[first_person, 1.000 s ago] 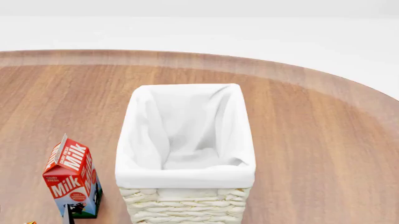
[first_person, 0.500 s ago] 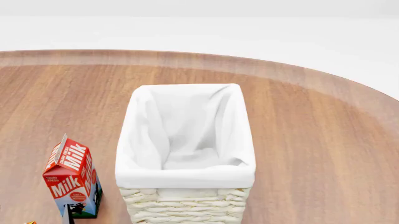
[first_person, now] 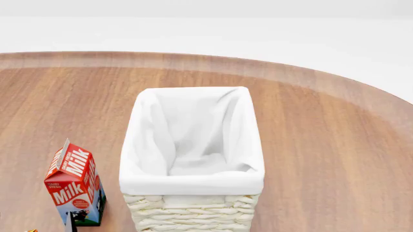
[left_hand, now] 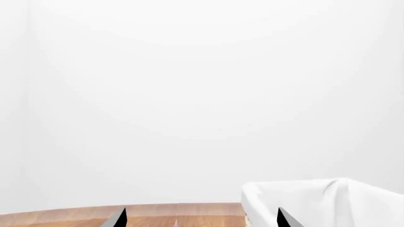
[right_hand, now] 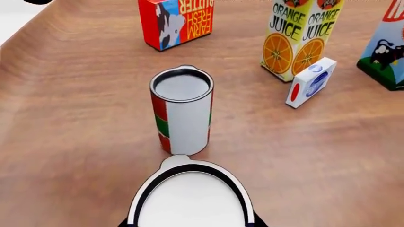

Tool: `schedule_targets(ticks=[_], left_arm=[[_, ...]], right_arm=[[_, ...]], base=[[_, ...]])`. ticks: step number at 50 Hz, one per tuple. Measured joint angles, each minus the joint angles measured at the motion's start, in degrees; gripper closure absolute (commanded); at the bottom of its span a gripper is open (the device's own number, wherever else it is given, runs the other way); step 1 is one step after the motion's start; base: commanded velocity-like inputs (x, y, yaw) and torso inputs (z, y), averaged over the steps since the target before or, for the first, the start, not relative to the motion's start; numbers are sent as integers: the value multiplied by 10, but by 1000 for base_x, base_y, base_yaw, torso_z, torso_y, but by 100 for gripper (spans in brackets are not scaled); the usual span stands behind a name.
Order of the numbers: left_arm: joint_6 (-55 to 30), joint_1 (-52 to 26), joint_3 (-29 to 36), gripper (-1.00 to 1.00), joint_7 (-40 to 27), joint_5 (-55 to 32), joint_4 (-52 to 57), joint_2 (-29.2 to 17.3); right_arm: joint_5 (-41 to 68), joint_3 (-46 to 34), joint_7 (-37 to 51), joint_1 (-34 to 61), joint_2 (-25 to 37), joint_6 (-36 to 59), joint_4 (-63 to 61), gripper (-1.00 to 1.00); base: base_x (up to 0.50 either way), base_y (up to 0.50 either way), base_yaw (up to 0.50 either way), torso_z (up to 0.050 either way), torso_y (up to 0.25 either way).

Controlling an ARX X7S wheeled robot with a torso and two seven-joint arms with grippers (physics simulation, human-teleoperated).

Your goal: Pick up the alphabet soup, and put it in the basket.

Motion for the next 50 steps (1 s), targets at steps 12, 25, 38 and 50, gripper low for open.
schedule_targets(ticks=[12, 25, 38, 50], left_arm=[[-1, -1, 2, -100, -2, 1, -1, -1], [0, -2, 4, -100, -4, 0, -1, -2], [0, -2, 5, -100, -5, 0, -1, -3], [2, -2, 6, -100, -7, -1, 0, -5]], right_arm=[[-1, 2, 7, -2, -2, -15, 10, 100], [7, 9, 14, -23, 12, -45, -16, 100], [68, 22, -7, -66, 59, -118, -96, 100], [126, 37, -23, -102, 99, -178, -160, 100]], base=[[0, 0, 0, 0, 0], [0, 0, 0, 0, 0], [0, 0, 0, 0, 0], [0, 0, 0, 0, 0]])
